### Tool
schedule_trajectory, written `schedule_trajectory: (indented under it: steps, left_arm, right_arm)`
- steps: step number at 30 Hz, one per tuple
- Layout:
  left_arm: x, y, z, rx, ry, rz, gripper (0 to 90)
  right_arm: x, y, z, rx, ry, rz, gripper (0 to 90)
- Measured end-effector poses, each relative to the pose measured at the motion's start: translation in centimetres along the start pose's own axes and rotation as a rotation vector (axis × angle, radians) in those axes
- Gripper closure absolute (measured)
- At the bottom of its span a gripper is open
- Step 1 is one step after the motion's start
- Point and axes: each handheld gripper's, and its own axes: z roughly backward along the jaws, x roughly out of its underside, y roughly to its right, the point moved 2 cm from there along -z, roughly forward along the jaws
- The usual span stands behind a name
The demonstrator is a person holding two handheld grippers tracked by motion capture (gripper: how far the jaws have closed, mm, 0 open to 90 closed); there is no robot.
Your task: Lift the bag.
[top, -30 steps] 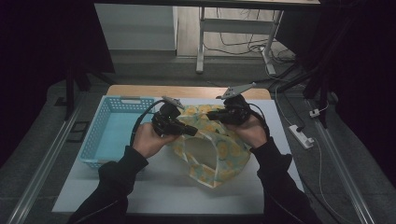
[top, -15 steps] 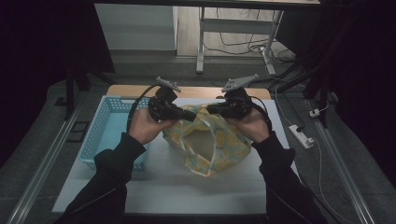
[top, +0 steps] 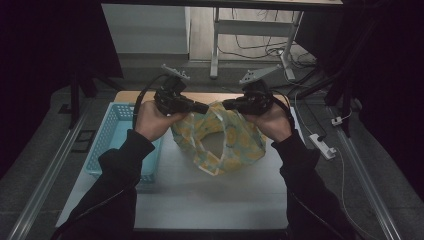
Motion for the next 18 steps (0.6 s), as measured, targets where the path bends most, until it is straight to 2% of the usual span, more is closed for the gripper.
schedule_trajectory:
  steps: [4,13,18]
  left_arm:
    - [-0.9,0.0,0.8,0.001,0.037,-0.001,89.4]
    - [-2.8,0.2,2.3,-0.022,0.074,-0.007,89.4]
    - [-3.9,0.2,3.0,-0.037,0.097,-0.006,89.4]
  right_arm:
    - [-0.9,0.0,0.4,0.008,0.010,0.009,89.6]
    - [-2.8,0.0,1.7,0.028,0.041,0.027,89.6]
    - [-3.8,0.0,2.6,0.056,0.045,0.044,89.6]
